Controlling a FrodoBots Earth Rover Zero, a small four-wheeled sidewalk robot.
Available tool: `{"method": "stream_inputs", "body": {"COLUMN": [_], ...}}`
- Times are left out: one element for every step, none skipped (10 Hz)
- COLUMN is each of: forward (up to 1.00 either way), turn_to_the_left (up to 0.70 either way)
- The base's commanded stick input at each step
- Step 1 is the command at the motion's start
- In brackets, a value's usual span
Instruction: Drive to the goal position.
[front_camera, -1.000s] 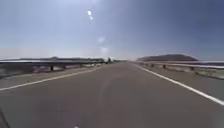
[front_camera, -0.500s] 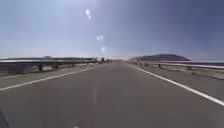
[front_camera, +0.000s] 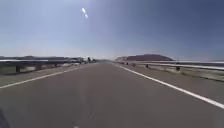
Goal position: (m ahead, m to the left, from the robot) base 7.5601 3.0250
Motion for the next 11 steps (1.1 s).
{"method": "stream_inputs", "body": {"forward": [1.0, 1.0, 1.0, 1.0, 1.0, 1.0, 1.0, 1.0, 1.0, 1.0, 1.0], "turn_to_the_left": [0.0, 0.0, 0.0, 0.0, 0.0, 0.0, 0.09, 0.21, 0.2, 0.08, 0.0]}}
